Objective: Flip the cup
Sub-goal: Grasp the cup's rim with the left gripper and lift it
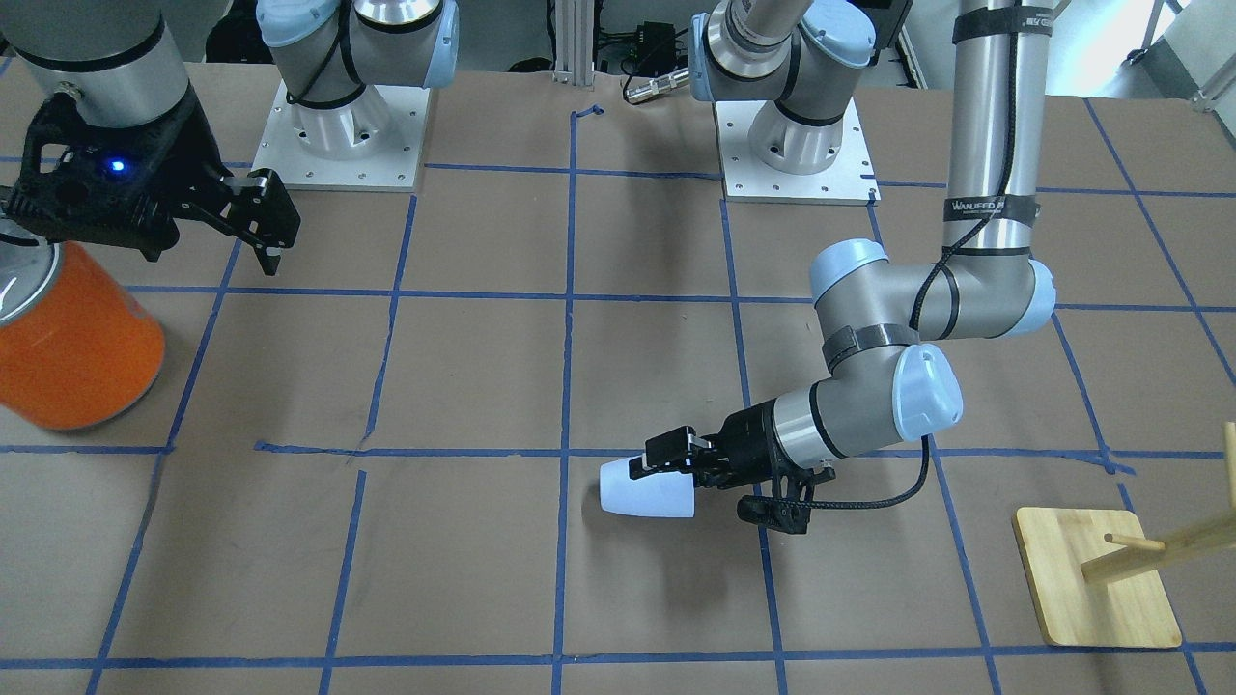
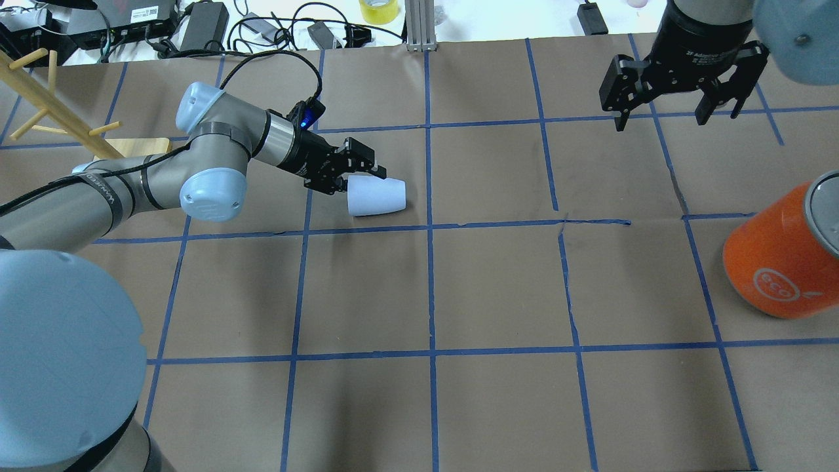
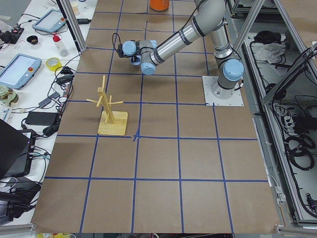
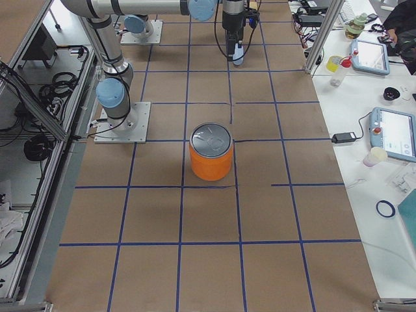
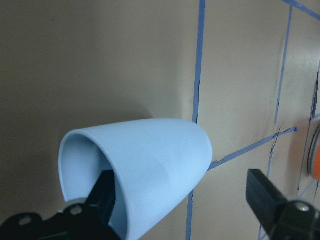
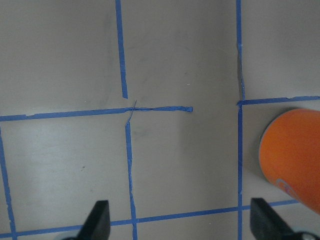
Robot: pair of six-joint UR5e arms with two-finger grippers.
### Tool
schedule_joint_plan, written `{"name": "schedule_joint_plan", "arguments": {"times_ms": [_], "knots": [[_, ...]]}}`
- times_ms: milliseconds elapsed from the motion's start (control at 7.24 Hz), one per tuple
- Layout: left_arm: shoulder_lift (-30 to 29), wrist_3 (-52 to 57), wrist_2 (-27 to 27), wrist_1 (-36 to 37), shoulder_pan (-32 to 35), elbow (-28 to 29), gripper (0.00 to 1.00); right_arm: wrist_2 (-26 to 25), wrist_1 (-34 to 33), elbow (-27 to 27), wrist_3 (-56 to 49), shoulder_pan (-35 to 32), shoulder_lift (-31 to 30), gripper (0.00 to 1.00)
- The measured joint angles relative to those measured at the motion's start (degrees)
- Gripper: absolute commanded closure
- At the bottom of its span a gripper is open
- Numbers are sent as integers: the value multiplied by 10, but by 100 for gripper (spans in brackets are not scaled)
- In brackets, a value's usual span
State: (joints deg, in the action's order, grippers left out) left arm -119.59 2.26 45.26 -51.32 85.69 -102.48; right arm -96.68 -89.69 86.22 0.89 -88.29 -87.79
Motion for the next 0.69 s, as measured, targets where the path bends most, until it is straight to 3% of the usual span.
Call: {"name": "schedule_joint_plan", "arguments": {"times_ms": [691], "knots": [[13,-43,-64,0,0,0,89,0,0,0,0,0,0,0]]}}
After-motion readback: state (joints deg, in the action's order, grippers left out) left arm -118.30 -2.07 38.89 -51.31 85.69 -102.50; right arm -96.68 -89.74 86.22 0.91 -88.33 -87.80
